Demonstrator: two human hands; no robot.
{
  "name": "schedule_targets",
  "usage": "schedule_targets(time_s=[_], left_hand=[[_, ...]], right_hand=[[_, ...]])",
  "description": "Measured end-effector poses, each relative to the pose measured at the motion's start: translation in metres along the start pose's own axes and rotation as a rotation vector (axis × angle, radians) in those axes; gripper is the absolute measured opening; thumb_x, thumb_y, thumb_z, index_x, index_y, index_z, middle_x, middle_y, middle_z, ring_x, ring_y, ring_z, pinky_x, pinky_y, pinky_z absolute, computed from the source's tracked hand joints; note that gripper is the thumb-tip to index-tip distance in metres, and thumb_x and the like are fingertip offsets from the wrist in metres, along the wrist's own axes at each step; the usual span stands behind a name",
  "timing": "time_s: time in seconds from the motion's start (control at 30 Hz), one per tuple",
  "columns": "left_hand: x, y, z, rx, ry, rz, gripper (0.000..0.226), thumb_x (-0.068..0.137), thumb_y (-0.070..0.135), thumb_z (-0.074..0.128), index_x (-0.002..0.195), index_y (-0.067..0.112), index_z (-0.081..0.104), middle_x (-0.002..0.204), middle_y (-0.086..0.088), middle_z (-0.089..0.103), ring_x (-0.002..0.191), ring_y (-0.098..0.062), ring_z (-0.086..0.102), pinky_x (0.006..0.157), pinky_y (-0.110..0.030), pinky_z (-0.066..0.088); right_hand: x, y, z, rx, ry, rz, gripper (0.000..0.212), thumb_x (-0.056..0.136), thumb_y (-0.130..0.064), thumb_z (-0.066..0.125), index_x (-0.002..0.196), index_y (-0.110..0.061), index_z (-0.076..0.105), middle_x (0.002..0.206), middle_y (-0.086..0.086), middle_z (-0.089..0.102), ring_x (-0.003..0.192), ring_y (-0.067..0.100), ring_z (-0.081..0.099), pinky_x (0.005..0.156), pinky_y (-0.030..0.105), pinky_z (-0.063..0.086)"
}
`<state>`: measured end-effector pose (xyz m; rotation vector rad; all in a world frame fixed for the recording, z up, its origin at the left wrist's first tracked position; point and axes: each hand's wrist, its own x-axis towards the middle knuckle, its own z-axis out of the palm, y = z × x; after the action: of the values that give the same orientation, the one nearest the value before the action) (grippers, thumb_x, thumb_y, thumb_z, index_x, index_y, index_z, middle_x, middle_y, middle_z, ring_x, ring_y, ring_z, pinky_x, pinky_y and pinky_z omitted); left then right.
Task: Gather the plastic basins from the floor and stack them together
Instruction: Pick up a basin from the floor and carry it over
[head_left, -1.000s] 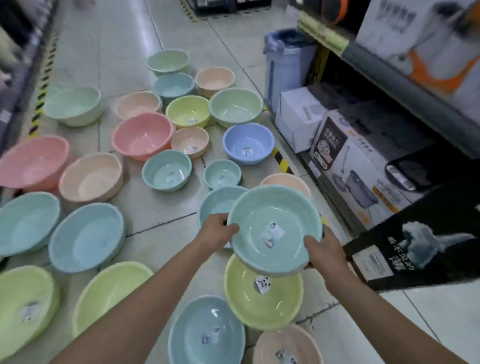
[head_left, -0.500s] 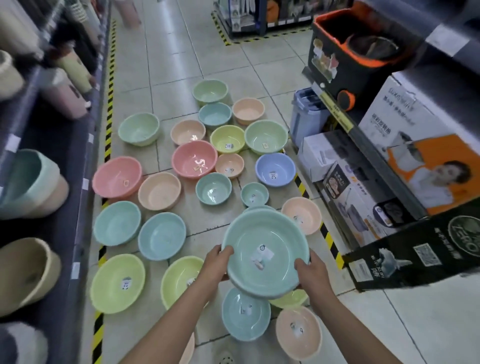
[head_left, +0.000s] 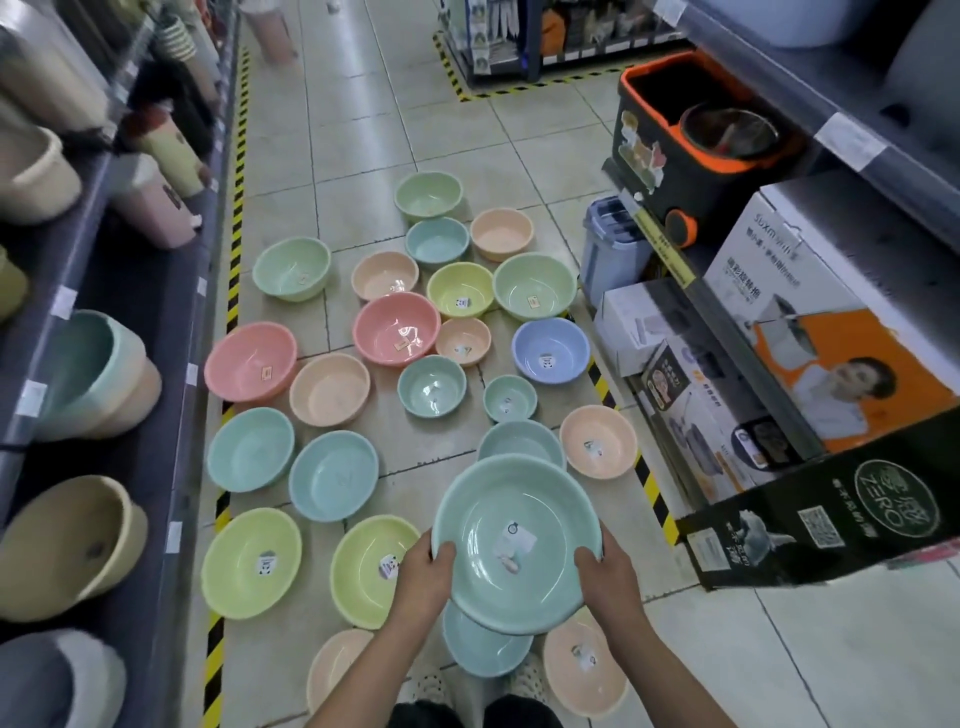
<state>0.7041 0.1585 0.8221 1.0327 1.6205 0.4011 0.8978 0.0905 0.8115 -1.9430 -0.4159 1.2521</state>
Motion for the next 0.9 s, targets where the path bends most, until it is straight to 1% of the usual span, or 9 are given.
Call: schedule_targets(time_s=[0.17, 0.27, 0.47, 0.53, 0.6, 0.7, 0.77, 0.83, 0.9], left_hand=[[0.010, 0.022, 0.008, -0.023, -0.025, -0.032, 0.018, 0.098, 0.013, 0.048, 0.099, 0.020, 0.064, 0.094, -0.001, 0.070, 0.089, -0.021, 0.067, 0.063, -0.025, 0.049], [0.025, 0.041, 0.012, -0.062, -0.048, 0.011, 0.023, 0.097, 0.010, 0.049, 0.108, 0.022, 0.065, 0.098, 0.003, 0.071, 0.091, -0.016, 0.067, 0.067, -0.024, 0.051], [0.075, 0.081, 0.020, -0.058, -0.098, 0.066, 0.032, 0.096, 0.007, 0.050, 0.093, 0.035, 0.066, 0.095, 0.005, 0.073, 0.092, -0.018, 0.068, 0.077, -0.031, 0.056], [0.098, 0.095, 0.021, -0.050, -0.111, 0.069, 0.028, 0.096, 0.007, 0.050, 0.094, 0.031, 0.065, 0.096, 0.004, 0.072, 0.090, -0.016, 0.067, 0.073, -0.028, 0.055], [0.129, 0.108, 0.022, -0.034, -0.120, 0.065, 0.022, 0.095, 0.008, 0.050, 0.100, 0.024, 0.064, 0.097, 0.001, 0.071, 0.090, -0.016, 0.067, 0.067, -0.024, 0.052], [0.187, 0.125, 0.025, 0.004, -0.150, 0.041, 0.018, 0.095, 0.011, 0.050, 0.101, 0.017, 0.066, 0.098, -0.004, 0.072, 0.090, -0.020, 0.069, 0.070, -0.029, 0.055], [0.234, 0.137, 0.028, 0.030, -0.176, 0.039, 0.019, 0.095, 0.013, 0.051, 0.097, 0.020, 0.068, 0.096, -0.003, 0.074, 0.088, -0.020, 0.070, 0.074, -0.033, 0.058], [0.286, 0.146, 0.034, 0.040, -0.193, 0.041, 0.023, 0.095, 0.011, 0.052, 0.094, 0.026, 0.069, 0.090, 0.002, 0.075, 0.085, -0.016, 0.071, 0.070, -0.030, 0.059], [0.343, 0.153, 0.042, 0.043, -0.206, 0.039, 0.026, 0.094, 0.008, 0.053, 0.094, 0.028, 0.069, 0.088, 0.006, 0.075, 0.083, -0.015, 0.072, 0.066, -0.025, 0.058]], right_hand=[[0.014, -0.018, -0.011, 0.035, -0.024, 0.037, 0.043, 0.093, -0.004, 0.048, 0.127, -0.027, 0.061, 0.106, -0.002, 0.069, 0.094, 0.016, 0.066, 0.072, 0.033, 0.054], [0.031, -0.027, -0.016, 0.055, -0.006, 0.062, 0.044, 0.092, -0.005, 0.051, 0.130, -0.025, 0.061, 0.105, -0.002, 0.069, 0.094, 0.019, 0.066, 0.073, 0.036, 0.056], [0.073, -0.057, -0.015, 0.102, 0.030, 0.025, 0.050, 0.090, -0.006, 0.055, 0.133, -0.031, 0.060, 0.108, -0.004, 0.071, 0.097, 0.021, 0.068, 0.081, 0.046, 0.060], [0.092, -0.070, -0.010, 0.119, 0.044, 0.031, 0.049, 0.090, -0.008, 0.056, 0.132, -0.034, 0.061, 0.107, -0.004, 0.071, 0.095, 0.022, 0.069, 0.078, 0.046, 0.061], [0.113, -0.084, -0.002, 0.130, 0.059, 0.028, 0.048, 0.091, -0.008, 0.056, 0.130, -0.035, 0.061, 0.107, -0.004, 0.071, 0.095, 0.022, 0.069, 0.075, 0.042, 0.061], [0.158, -0.105, 0.015, 0.141, 0.081, 0.055, 0.046, 0.091, -0.007, 0.056, 0.126, -0.036, 0.061, 0.109, -0.004, 0.071, 0.096, 0.022, 0.069, 0.072, 0.040, 0.061], [0.201, -0.116, 0.032, 0.116, 0.098, 0.096, 0.045, 0.090, -0.006, 0.055, 0.126, -0.033, 0.059, 0.109, -0.002, 0.069, 0.097, 0.024, 0.067, 0.073, 0.043, 0.061], [0.250, -0.127, 0.050, 0.068, 0.116, 0.139, 0.044, 0.088, -0.003, 0.058, 0.127, -0.025, 0.057, 0.108, 0.000, 0.067, 0.098, 0.026, 0.066, 0.077, 0.045, 0.060], [0.304, -0.131, 0.071, 0.034, 0.122, 0.187, 0.045, 0.084, 0.000, 0.060, 0.125, -0.017, 0.058, 0.107, 0.003, 0.068, 0.098, 0.027, 0.065, 0.080, 0.043, 0.058]])
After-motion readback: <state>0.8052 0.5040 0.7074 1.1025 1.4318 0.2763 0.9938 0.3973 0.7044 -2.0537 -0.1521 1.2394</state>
